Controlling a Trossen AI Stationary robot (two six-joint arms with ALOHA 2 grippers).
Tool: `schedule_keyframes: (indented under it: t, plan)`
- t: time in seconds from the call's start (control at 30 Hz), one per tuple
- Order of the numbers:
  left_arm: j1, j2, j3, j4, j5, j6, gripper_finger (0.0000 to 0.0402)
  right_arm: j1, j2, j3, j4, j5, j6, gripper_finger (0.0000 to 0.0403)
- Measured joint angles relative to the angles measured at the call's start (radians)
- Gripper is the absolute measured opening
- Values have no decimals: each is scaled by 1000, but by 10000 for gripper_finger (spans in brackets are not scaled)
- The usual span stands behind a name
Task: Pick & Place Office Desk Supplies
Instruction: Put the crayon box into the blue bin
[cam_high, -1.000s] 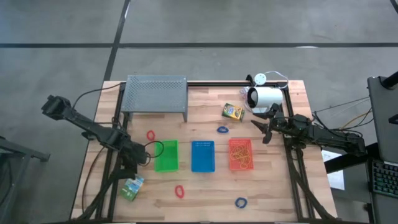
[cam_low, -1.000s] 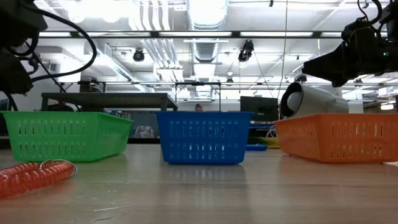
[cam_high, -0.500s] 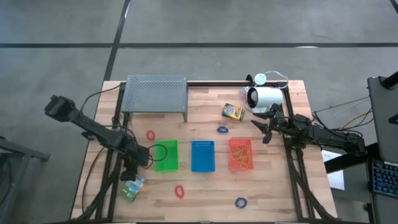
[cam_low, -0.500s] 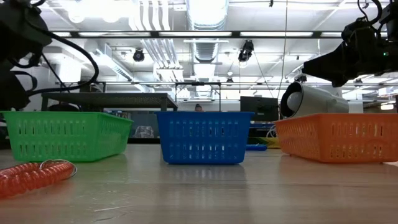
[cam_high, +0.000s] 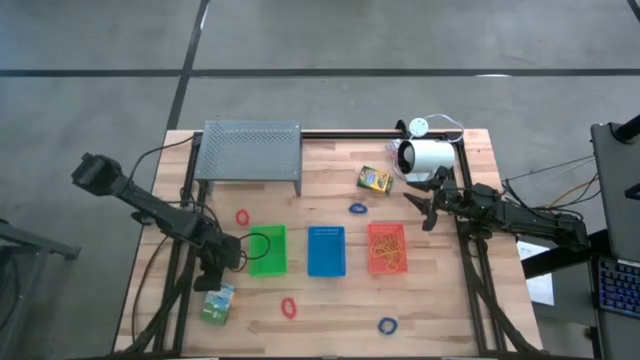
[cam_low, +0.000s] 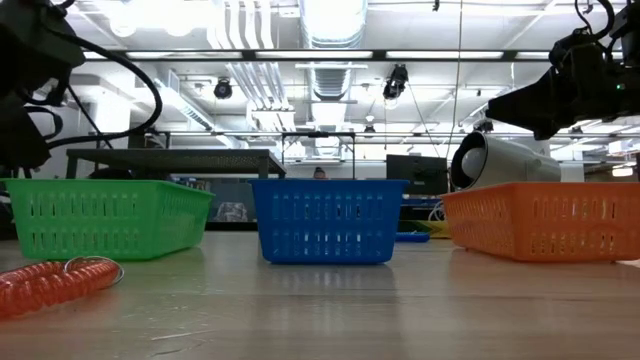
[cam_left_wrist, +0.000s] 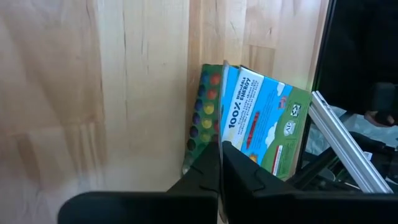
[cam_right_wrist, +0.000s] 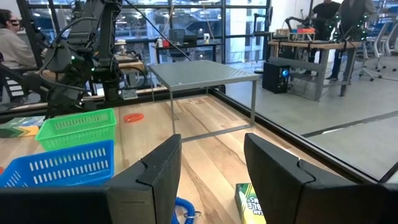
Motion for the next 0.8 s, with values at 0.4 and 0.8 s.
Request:
schedule_keyframes:
  t: [0.4,0.8]
  plan:
    - [0,-34,15,-29,-42,10,3,0,0,0,0,0,-1,173]
    - [0,-136,145,-224,-108,3,2,0,0,0,0,0,-2,173]
